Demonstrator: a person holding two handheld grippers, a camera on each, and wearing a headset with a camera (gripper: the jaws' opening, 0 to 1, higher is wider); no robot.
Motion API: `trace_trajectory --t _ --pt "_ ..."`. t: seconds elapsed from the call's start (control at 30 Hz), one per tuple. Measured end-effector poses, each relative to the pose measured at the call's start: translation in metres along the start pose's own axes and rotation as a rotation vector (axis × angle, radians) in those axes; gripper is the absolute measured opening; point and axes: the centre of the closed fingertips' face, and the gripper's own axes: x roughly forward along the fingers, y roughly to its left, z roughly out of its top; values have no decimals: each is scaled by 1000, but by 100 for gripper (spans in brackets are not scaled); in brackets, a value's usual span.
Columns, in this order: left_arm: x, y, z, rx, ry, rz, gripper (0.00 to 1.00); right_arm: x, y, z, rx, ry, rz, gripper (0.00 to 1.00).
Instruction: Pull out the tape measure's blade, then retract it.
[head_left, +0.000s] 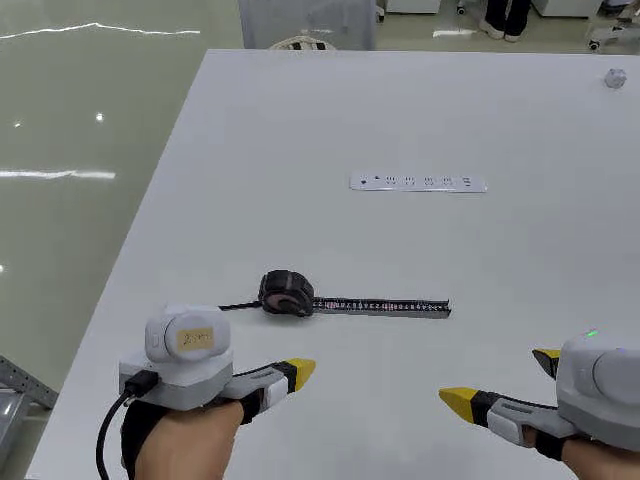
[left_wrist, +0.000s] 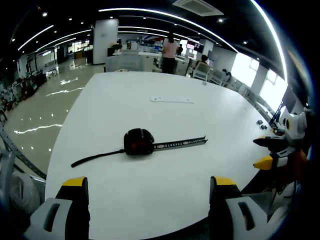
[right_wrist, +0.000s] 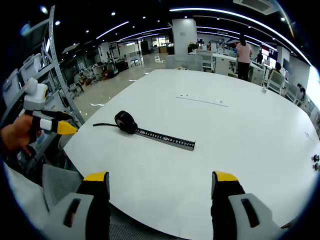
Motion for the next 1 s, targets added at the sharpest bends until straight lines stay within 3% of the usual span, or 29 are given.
trace_trajectory --t 0.67,1.0 --pt "37 -7 -1 -13 27 15 98 40 -18 -2 -46 51 58 84" --pt "60 -5 2 -37 29 40 95 61 -25 -4 -86 90 91 82"
